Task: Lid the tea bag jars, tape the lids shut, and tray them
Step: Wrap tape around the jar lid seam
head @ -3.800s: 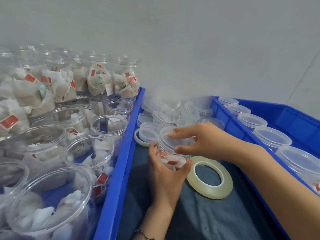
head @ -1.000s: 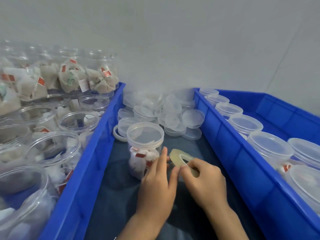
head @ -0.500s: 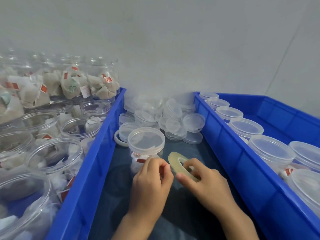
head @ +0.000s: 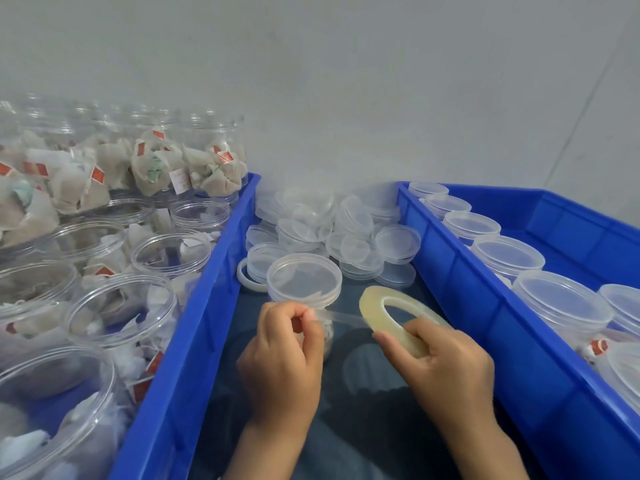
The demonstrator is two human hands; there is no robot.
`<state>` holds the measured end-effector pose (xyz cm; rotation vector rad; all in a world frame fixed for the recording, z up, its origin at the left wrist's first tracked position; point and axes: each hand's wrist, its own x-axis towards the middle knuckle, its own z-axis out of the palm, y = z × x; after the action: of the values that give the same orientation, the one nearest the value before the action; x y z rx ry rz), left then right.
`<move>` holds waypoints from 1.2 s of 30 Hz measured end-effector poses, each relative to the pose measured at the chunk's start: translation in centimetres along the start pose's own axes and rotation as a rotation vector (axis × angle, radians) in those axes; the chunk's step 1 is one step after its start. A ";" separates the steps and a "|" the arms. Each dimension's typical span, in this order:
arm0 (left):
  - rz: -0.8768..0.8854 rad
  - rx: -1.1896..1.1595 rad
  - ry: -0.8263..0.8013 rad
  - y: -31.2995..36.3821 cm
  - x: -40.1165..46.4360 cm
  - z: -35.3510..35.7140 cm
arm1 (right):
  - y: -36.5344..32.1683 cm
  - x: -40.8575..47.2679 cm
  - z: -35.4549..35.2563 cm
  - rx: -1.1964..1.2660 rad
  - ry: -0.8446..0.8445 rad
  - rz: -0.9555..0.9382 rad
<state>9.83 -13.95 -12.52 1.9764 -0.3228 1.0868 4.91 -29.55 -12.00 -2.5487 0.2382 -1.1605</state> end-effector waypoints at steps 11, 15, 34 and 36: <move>-0.174 -0.036 -0.018 -0.9 -0.1 0.4 | -0.6 0.4 2.9 -0.123 0.457 -0.253; -0.175 -0.044 -0.010 -1.1 -0.1 0.4 | -0.8 0.5 3.1 -0.123 0.463 -0.268; -0.316 -0.619 -0.165 -2.5 0.2 1.6 | -0.9 0.0 3.1 -0.067 0.410 -0.224; -0.327 -0.654 -0.174 -2.5 0.3 1.5 | -1.0 0.0 3.1 -0.061 0.407 -0.218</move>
<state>12.31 -13.51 -14.02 1.4632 -0.3740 0.5080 7.24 -27.95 -13.60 -2.4104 0.0906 -1.7787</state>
